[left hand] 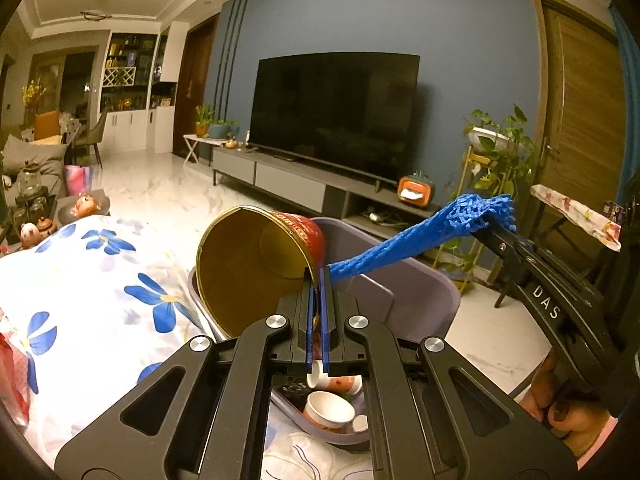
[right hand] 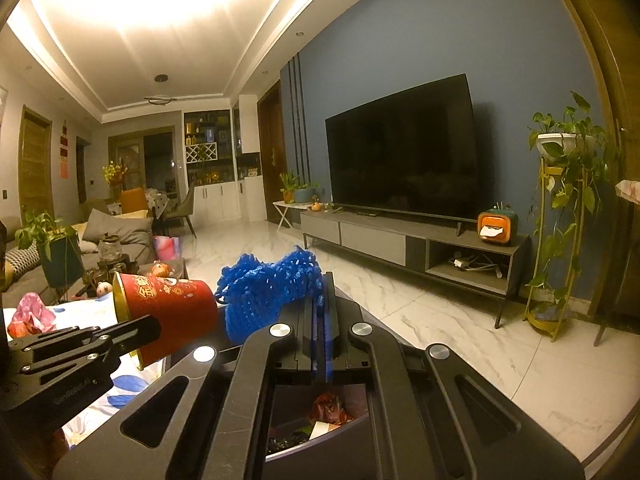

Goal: Collect trash
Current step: 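Open both tools to drop the blue mesh and red cup into the bin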

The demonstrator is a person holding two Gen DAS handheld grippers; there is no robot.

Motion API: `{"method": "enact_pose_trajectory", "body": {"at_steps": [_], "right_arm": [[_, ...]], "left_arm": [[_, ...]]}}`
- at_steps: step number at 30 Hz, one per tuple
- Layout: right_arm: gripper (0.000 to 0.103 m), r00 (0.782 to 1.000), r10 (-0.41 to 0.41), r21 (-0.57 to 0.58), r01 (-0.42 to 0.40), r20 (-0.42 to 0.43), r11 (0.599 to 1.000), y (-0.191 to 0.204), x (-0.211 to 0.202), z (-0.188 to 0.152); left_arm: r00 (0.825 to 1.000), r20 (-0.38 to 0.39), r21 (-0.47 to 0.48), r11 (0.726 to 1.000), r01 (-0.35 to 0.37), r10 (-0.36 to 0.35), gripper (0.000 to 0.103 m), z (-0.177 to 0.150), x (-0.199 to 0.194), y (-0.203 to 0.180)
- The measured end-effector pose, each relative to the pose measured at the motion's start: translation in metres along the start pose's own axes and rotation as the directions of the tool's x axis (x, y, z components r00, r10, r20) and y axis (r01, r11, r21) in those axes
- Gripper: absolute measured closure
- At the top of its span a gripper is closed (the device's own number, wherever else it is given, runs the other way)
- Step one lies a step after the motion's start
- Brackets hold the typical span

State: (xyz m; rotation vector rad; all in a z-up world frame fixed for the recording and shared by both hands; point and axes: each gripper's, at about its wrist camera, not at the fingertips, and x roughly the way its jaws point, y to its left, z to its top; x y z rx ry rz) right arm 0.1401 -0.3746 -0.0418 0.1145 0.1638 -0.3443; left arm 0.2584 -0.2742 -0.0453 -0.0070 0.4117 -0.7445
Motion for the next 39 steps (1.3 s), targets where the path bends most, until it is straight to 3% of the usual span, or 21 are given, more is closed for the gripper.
{"method": "enact_pose_trajectory", "body": {"at_steps": [14,17,20,21,22,23,24,25,31,39], "right_arm": [[0.100,0.999,0.014,0.008,-0.014,-0.035,1.000,-0.002,0.009,-0.002],[0.100,0.999,0.016,0.001,-0.016,-0.041,1.000,-0.001,0.009,-0.003],[0.099,0.999,0.017,0.000,-0.017,-0.052,1.000,-0.001,0.011,-0.003],[0.094,0.998,0.020,0.003,-0.020,-0.053,1.000,-0.001,0.011,-0.003],[0.075,0.998,0.019,0.007,-0.018,-0.052,1.000,-0.002,0.011,-0.003],[0.052,0.999,0.019,0.011,-0.018,-0.050,1.000,-0.002,0.010,-0.002],[0.046,0.999,0.020,0.021,-0.019,-0.038,1.000,-0.003,0.008,-0.003],[0.045,0.999,0.022,0.022,-0.021,-0.032,1.000,-0.003,0.008,-0.003],[0.041,0.999,0.032,0.035,-0.030,-0.031,0.999,0.002,0.003,0.000],[0.031,0.997,0.062,0.033,-0.061,-0.041,0.998,0.026,-0.019,-0.006]], "left_arm": [[0.999,-0.031,-0.020,1.000,0.015,-0.015,0.100,0.000,0.008,0.005],[0.999,-0.037,-0.026,1.000,0.001,-0.002,0.091,-0.001,0.009,0.008],[0.999,-0.029,-0.035,0.999,-0.021,0.020,0.071,-0.002,0.004,0.013],[0.999,-0.026,-0.043,0.999,-0.028,0.027,0.055,-0.003,0.002,0.015],[0.999,-0.018,-0.061,0.997,-0.042,0.041,0.046,-0.003,-0.002,0.020],[0.999,-0.011,-0.073,0.996,-0.053,0.052,0.043,-0.003,-0.005,0.023],[0.998,-0.005,-0.083,0.995,-0.063,0.063,0.037,-0.004,-0.009,0.025],[0.997,0.000,-0.090,0.993,-0.079,0.079,0.030,-0.003,-0.013,0.028],[0.974,0.048,-0.097,0.972,-0.215,0.221,0.015,-0.007,-0.051,0.042],[0.924,0.062,-0.127,0.921,-0.369,0.378,0.012,-0.019,-0.113,0.062]]}}
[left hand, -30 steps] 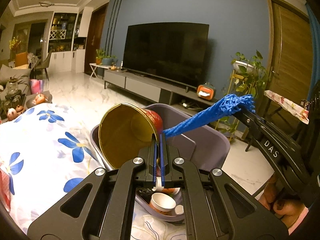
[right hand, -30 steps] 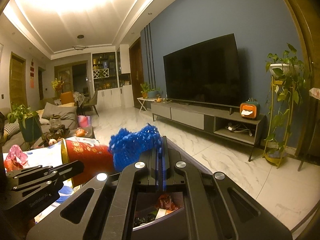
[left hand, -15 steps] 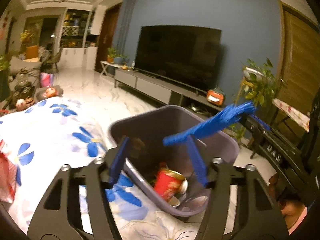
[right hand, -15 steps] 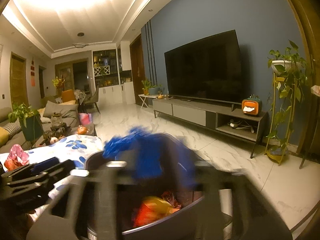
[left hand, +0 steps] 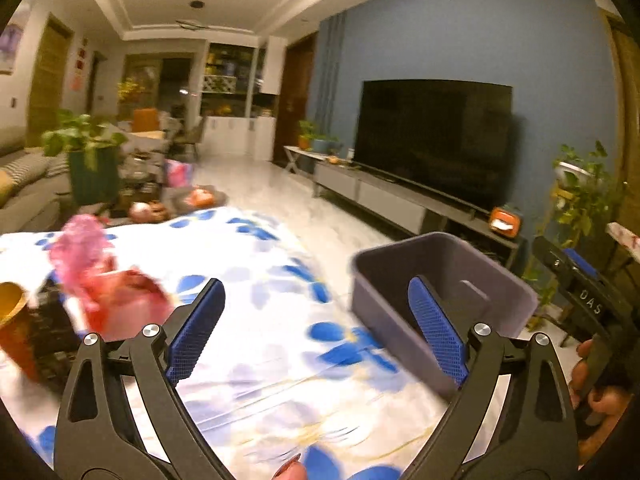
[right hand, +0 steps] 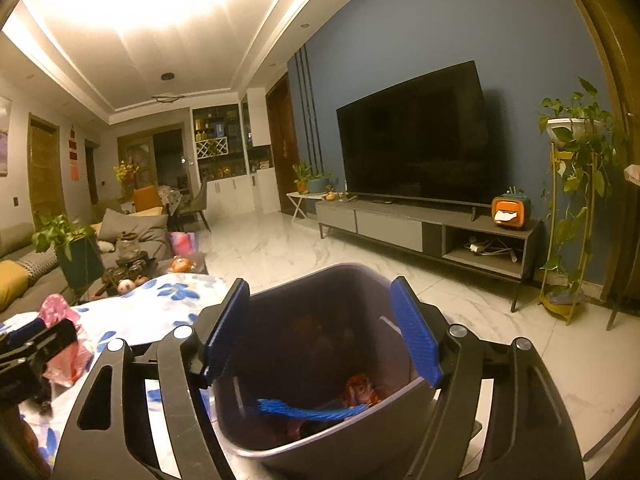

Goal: Collect trash
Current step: 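Open both tools to drop the blue mesh and red cup into the bin, then move both open tools back to the remaining trash on the table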

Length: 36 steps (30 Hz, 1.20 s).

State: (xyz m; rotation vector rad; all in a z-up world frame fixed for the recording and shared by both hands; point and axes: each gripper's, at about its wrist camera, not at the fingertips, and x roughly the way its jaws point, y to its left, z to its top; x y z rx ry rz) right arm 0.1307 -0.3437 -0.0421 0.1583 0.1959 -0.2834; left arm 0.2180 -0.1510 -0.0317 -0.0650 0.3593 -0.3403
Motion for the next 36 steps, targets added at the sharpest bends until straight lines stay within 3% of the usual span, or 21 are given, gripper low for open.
{"method": "enact_pose_trajectory", "body": {"at_steps": [7,13,18,25,36], "right_arm": [[0.028,0.997,0.074,-0.020,-0.074,-0.006,0.997,0.038,-0.020,-0.003],[0.027,0.987,0.159,-0.048,-0.159,-0.018,0.986,0.082,-0.034,-0.009],[0.027,0.973,0.229,-0.083,-0.232,-0.041,0.969,0.119,-0.041,-0.015],[0.027,0.956,0.289,-0.113,-0.294,-0.054,0.949,0.155,-0.050,-0.022],[0.027,0.942,0.327,-0.124,-0.335,-0.082,0.934,0.177,-0.053,-0.030]], "left_arm": [[0.992,0.024,-0.023,0.992,-0.126,0.126,0.012,-0.005,-0.048,0.051],[0.956,0.031,-0.068,0.955,-0.290,0.293,0.012,-0.019,-0.094,0.107],[0.924,0.017,-0.145,0.915,-0.377,0.383,0.012,-0.030,-0.124,0.151],[0.898,0.004,-0.184,0.883,-0.432,0.440,0.012,-0.038,-0.145,0.177],[0.893,-0.009,-0.194,0.875,-0.443,0.449,0.012,-0.044,-0.146,0.190]]}}
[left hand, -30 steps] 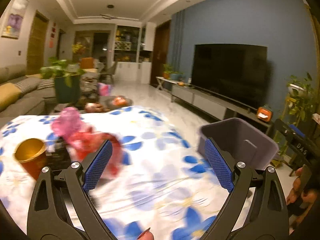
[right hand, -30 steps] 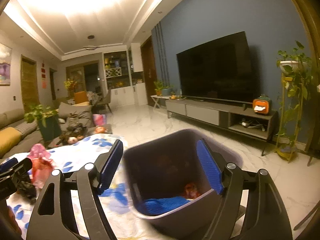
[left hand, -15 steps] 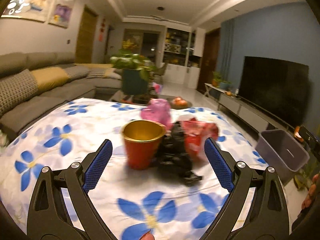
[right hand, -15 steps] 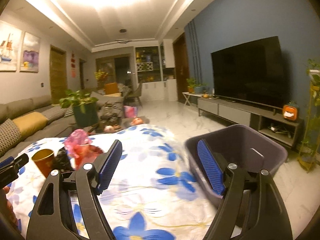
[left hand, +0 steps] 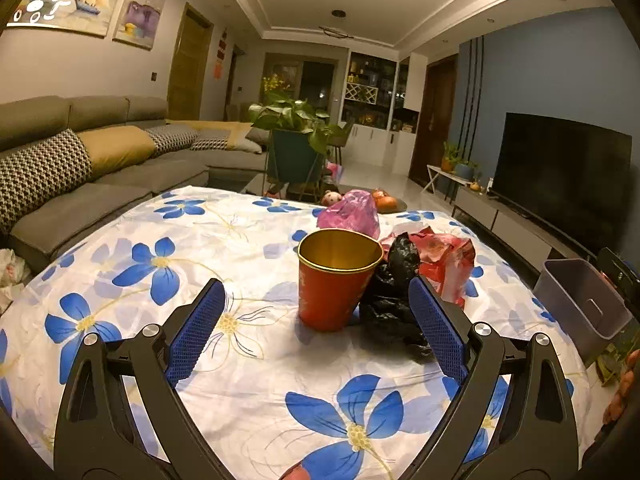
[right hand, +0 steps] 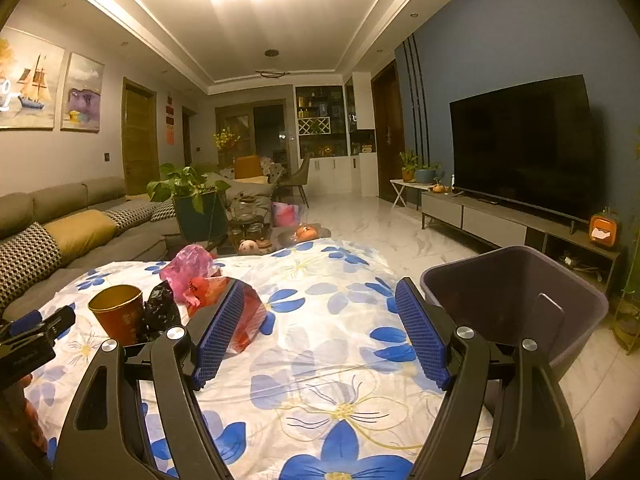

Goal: Collect trash
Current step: 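Move both open tools back to the remaining trash on the table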

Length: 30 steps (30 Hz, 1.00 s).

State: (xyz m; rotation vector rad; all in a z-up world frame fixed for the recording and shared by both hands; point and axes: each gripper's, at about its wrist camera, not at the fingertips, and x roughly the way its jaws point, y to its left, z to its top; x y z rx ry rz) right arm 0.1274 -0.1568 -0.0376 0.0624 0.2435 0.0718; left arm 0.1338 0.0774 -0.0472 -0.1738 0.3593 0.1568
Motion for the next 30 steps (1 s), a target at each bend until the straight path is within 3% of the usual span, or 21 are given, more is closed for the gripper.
{"method": "enact_pose_trajectory", "body": {"at_steps": [30], "right_arm": [[0.027,0.993,0.097,-0.056,-0.100,-0.061,0.993,0.054,0.056,-0.004]], "left_arm": [[1.000,-0.022,-0.005,1.000,0.005,-0.005,0.012,0.000,0.041,0.005]]}}
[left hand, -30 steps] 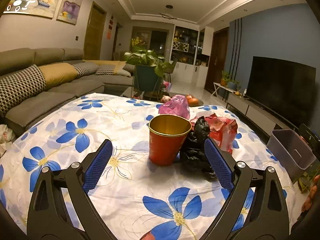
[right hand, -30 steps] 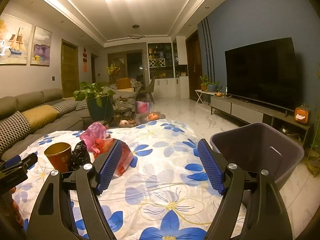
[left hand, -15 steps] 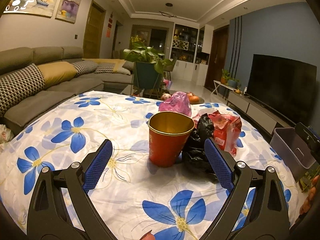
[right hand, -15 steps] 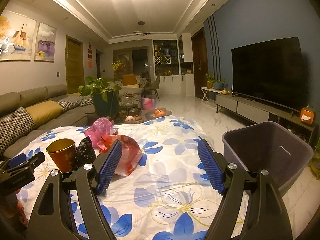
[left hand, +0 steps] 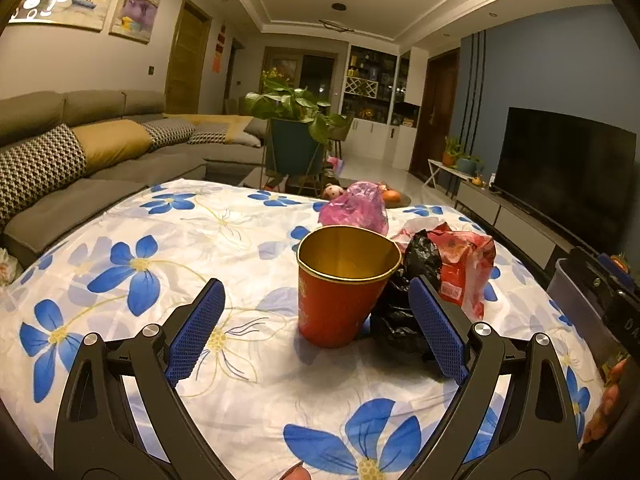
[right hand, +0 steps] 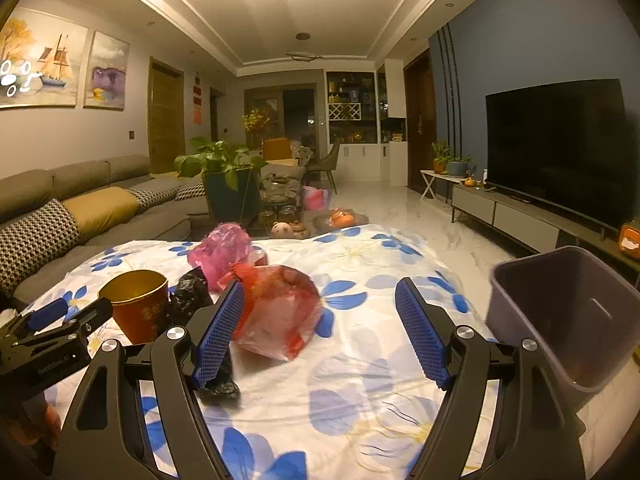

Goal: Collect trash
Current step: 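Grasp the red printed wrapper bag with the right tool while the left tool grasps the red paper cup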

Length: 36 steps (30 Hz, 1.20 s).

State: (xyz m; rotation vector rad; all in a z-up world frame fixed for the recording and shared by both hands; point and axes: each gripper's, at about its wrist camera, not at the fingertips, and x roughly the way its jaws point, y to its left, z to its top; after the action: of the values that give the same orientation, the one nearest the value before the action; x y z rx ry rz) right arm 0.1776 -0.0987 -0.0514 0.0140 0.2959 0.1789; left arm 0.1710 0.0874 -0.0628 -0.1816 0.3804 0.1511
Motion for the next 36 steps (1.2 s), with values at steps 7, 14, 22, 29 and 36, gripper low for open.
{"method": "enact_pose_trajectory", "body": {"at_steps": [7,14,22,29,36], "right_arm": [[0.027,0.999,0.029,-0.040,-0.030,-0.037,0.999,0.023,0.035,0.002],[0.027,0.997,0.030,-0.070,-0.035,-0.077,0.997,0.034,0.070,0.004],[0.036,0.991,0.038,-0.084,-0.049,-0.127,0.995,0.040,0.099,0.004],[0.078,0.982,0.067,-0.099,-0.085,-0.178,0.991,0.043,0.111,0.000],[0.101,0.983,0.090,-0.120,-0.110,-0.158,0.987,0.045,0.101,-0.001]], "left_arm": [[0.999,-0.032,-0.007,1.000,0.024,-0.024,0.012,0.003,0.021,0.000],[0.996,-0.073,-0.025,0.999,0.044,-0.046,0.012,0.008,0.042,0.001],[0.992,-0.108,-0.044,0.997,0.064,-0.068,0.012,0.010,0.059,0.002],[0.983,-0.148,-0.084,0.992,0.098,-0.110,0.016,0.008,0.073,0.008],[0.977,-0.159,-0.095,0.987,0.126,-0.140,0.043,0.005,0.074,0.009]]}}
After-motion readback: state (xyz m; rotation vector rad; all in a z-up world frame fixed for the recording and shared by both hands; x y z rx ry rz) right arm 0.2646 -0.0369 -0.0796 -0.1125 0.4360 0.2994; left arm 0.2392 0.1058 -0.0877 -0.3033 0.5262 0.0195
